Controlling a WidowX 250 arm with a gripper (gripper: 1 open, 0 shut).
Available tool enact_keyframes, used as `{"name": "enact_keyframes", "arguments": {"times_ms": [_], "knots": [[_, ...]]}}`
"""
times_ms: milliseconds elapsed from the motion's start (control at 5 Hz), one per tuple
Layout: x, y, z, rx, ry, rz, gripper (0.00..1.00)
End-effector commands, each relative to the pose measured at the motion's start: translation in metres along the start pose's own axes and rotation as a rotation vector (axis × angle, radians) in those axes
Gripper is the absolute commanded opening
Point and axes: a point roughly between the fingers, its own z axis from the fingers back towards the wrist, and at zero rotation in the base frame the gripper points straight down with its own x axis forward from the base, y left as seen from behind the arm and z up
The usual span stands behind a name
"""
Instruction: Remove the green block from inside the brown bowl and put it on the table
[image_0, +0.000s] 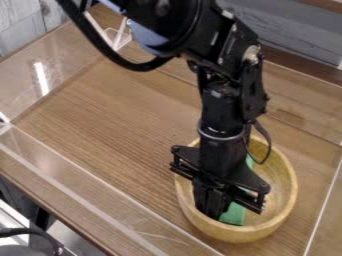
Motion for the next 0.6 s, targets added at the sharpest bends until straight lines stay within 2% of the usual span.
{"name": "enact_keyframes", "arguments": {"times_ms": [0, 400], "knots": [[0.007, 0.0, 0.017, -0.016, -0.055, 0.001, 0.0], [0.008, 0.001, 0.03, -0.028, -0.068, 0.012, 0.0]]}}
